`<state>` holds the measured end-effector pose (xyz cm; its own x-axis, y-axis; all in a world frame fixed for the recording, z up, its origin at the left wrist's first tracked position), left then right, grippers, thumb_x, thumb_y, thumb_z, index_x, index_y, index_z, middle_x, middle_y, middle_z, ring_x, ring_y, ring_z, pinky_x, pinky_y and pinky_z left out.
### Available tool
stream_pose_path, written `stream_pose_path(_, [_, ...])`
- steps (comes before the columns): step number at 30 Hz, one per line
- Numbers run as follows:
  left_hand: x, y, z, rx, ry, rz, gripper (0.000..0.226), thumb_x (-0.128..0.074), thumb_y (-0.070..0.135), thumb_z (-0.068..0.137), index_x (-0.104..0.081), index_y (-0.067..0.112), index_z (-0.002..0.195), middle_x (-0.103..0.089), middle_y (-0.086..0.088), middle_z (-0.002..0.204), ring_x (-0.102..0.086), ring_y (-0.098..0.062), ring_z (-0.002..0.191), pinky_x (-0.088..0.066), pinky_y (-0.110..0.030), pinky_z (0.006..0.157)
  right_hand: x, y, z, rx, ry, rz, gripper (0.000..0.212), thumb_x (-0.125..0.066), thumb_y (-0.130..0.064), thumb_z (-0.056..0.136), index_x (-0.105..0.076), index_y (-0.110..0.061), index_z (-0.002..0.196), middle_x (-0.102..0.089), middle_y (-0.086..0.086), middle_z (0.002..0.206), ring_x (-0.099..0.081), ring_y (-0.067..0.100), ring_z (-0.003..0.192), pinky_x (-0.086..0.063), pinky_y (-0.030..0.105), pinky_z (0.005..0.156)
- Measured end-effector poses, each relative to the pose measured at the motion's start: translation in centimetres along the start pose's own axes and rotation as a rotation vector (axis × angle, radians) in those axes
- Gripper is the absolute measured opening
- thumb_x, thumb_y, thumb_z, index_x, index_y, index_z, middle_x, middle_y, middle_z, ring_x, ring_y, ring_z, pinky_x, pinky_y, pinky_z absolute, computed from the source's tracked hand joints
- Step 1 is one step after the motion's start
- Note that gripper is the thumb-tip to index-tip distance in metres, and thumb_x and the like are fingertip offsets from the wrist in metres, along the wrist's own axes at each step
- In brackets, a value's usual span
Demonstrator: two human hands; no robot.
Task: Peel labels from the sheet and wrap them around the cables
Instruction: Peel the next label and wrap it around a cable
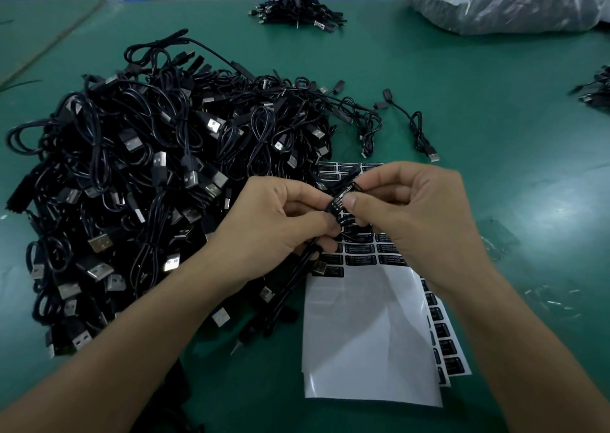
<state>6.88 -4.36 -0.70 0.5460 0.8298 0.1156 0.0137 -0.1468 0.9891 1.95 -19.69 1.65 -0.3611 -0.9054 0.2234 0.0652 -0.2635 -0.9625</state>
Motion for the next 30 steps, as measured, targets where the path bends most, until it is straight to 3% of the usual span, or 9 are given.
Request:
stream_pose_path(7, [-0.07, 0.03, -0.01, 0.001, -0.006, -0.018, 0.011, -0.072, -0.001, 0.086, -0.076, 0.009, 0.087, -0.077, -0.012, 0.077, -0.073, -0.016, 0.063, -0.059, -0.024, 0.056, 0.11, 0.05, -0.09, 0.012, 0.017, -0.043, 0.018, -0.087, -0.015, 0.075, -0.072, -0.026, 0.077, -0.075, -0.004, 0.069, -0.071, 0.011, 0.061, -0.057, 0.029, 0.062])
stream_pose_path(24, [-0.12, -0.11, 0.04, -0.013, -0.017, -0.017, 0.01, -0.07, -0.001, 0.088, -0.074, 0.007, 0.091, -0.077, -0.011, 0.077, -0.073, -0.016, 0.063, -0.059, -0.025, 0.056, 0.06, -0.08, -0.18, 0.023, 0.025, -0.067, 0.019, -0.087, -0.015, 0.074, -0.071, -0.027, 0.076, -0.075, -0.006, 0.068, -0.072, 0.01, 0.062, -0.058, 0.031, 0.064])
stream_pose_path(30, [-0.05, -0.19, 0.12, -0.005, -0.011, 0.02, 0.01, -0.071, 0.002, 0.088, -0.072, 0.007, 0.096, -0.078, -0.008, 0.079, -0.074, -0.016, 0.066, -0.057, -0.032, 0.062, 0.11, -0.1, -0.24, 0.023, 0.044, -0.08, 0.019, -0.087, -0.015, 0.074, -0.071, -0.026, 0.075, -0.074, -0.007, 0.066, -0.071, 0.009, 0.06, -0.059, 0.03, 0.063])
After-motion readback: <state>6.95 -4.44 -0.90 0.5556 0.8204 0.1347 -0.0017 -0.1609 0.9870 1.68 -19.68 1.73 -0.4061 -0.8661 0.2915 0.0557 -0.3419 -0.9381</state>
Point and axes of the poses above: each hand's wrist, its own z-axis towards the middle knuckle, its own x-axis out of the back of the hand, y = z × x, the point moved 8 cm from there along z, towards the middle knuckle
